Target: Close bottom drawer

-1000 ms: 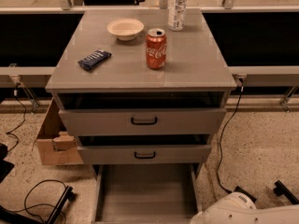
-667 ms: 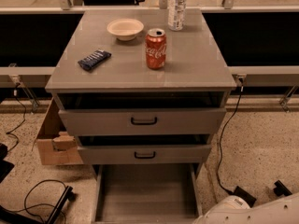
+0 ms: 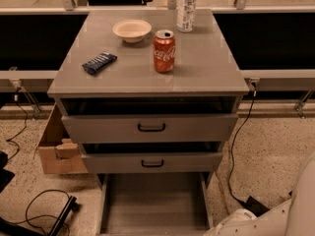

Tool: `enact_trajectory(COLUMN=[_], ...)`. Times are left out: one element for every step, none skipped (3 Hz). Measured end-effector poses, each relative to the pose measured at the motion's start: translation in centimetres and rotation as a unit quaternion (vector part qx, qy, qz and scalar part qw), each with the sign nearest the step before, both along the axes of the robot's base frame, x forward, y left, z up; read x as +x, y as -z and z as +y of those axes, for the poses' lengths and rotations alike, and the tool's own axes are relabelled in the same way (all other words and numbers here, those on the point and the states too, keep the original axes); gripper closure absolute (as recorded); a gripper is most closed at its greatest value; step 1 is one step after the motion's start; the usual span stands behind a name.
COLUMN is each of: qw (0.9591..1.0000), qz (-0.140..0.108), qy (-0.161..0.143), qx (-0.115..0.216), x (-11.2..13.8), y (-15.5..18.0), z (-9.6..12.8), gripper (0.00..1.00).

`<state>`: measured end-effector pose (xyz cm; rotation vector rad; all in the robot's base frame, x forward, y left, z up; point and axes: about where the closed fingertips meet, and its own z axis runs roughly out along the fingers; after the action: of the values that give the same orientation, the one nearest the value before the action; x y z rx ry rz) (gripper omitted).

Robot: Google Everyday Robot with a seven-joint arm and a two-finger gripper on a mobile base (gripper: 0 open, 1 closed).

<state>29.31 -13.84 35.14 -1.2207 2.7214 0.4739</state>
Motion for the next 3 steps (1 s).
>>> enact_trajectory(qw=[1.0,0.9999,0.999], qz=[0.005,0.014,0.01], qy=[0.002,0.004,0.023], qx=[0.002,0.009,0.036], x=[-0.3,-0.5,0.0], y=[0.6,1.7,4.6], z=[0.0,0.6,1.1], gripper=[1.0,1.0,1.0])
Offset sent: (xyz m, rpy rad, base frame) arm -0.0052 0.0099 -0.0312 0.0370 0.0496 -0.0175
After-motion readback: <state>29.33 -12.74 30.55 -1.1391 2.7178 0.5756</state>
